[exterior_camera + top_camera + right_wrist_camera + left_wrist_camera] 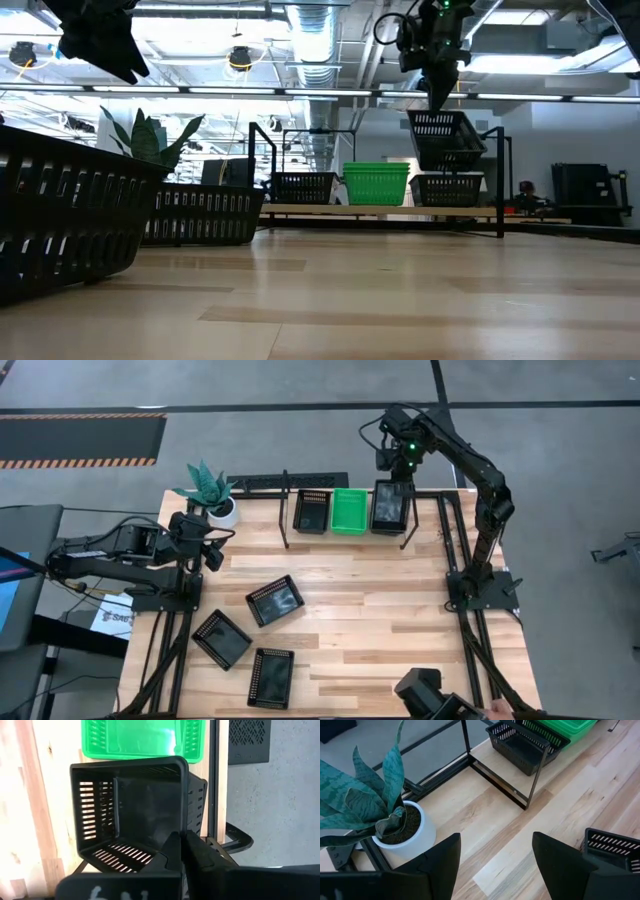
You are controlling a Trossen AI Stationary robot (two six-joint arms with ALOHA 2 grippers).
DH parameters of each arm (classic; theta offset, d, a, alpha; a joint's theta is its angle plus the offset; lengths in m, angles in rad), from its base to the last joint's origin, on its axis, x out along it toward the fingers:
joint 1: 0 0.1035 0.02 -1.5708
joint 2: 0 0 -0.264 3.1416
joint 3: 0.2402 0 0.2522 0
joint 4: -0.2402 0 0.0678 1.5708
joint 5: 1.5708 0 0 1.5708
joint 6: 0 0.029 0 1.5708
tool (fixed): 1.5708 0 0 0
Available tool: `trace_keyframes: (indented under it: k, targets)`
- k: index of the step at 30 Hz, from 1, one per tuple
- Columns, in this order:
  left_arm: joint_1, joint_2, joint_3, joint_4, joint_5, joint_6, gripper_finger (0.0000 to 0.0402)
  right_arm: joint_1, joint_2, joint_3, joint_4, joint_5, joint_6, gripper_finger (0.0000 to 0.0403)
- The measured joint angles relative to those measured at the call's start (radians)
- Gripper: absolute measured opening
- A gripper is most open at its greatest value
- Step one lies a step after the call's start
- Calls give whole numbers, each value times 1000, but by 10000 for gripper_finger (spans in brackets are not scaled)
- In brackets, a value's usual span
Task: Stack baskets on shelf by color
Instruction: Stack the black basket on top of the black basket on the shelf
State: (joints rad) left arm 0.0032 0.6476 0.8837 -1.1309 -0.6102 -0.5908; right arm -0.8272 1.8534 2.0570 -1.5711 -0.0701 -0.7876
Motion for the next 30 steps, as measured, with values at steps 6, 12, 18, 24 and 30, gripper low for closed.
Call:
trace_keyframes:
  k: [6, 12, 18, 24, 30]
  targets:
    - [0, 0, 0, 0, 0, 0, 236, 0, 0, 0, 0, -1, 1, 15]
    - [0, 0, 0, 0, 0, 1, 236, 3, 0, -26, 15, -2, 2, 38]
    - [0, 0, 0, 0, 0, 6, 236, 2, 1, -51, 39, 19, 5, 47]
    - [0, 0, 0, 0, 0, 6, 236, 2, 1, -51, 57, 16, 5, 47]
    - [0, 0, 0, 0, 0, 6, 236, 2, 1, -51, 62, 15, 6, 47]
